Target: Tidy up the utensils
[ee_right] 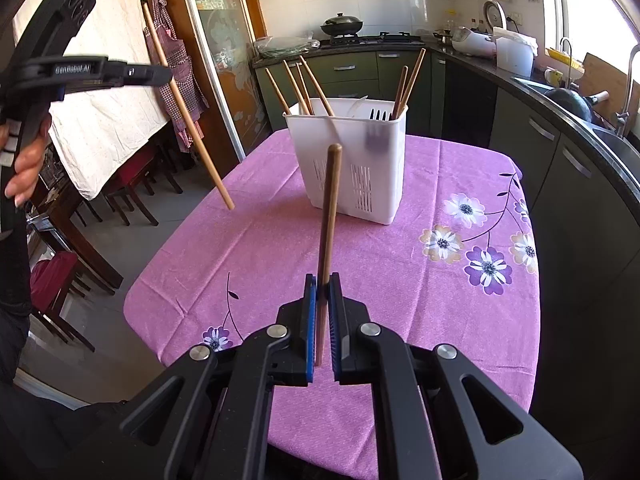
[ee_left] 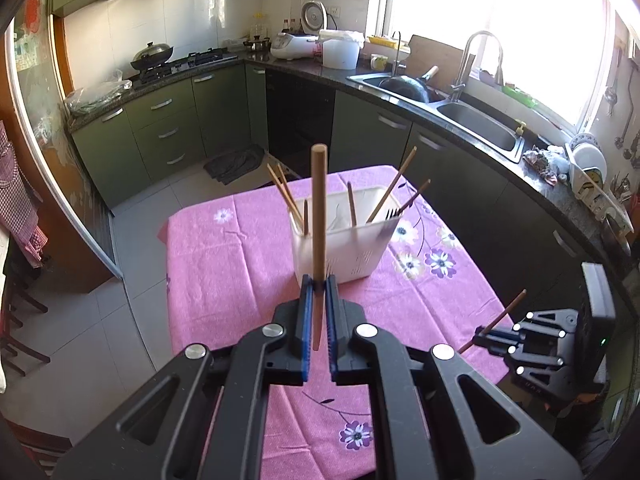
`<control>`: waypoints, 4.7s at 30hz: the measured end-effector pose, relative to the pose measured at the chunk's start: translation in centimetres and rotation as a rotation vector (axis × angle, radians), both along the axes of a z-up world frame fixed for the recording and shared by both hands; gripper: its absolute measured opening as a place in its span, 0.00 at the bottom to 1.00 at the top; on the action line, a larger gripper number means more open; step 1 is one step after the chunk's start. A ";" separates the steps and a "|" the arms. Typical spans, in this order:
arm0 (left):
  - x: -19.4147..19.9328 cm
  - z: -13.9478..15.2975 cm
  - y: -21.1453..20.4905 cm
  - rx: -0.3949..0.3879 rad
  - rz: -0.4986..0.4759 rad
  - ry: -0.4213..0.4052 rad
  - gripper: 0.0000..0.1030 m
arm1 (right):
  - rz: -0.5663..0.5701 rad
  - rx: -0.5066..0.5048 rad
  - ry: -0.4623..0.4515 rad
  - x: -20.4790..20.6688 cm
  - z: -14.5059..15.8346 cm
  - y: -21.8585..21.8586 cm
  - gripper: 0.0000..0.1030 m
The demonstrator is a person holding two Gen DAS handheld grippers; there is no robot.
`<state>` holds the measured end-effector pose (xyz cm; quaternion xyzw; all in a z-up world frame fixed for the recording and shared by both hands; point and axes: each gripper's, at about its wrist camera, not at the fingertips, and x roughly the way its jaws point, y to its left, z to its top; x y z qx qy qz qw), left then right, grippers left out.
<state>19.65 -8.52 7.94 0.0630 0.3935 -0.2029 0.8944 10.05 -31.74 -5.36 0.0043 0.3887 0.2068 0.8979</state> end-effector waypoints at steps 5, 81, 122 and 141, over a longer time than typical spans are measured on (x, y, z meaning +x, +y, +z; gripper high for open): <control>2.1 3.8 -1.5 -0.037 0.001 -0.070 0.06 | 0.002 0.011 0.006 0.3 -0.2 -0.3 0.07; -9.4 -12.0 2.8 -0.125 0.204 -0.234 0.93 | -0.187 0.110 -0.233 0.7 2.1 -1.4 0.67; -18.6 -10.5 5.2 -0.075 0.282 -0.345 0.93 | -0.271 0.007 -0.431 -13.0 2.6 0.1 0.95; -18.3 -10.6 5.0 -0.101 0.253 -0.301 0.93 | -0.264 0.015 -0.419 -12.5 2.5 0.2 0.95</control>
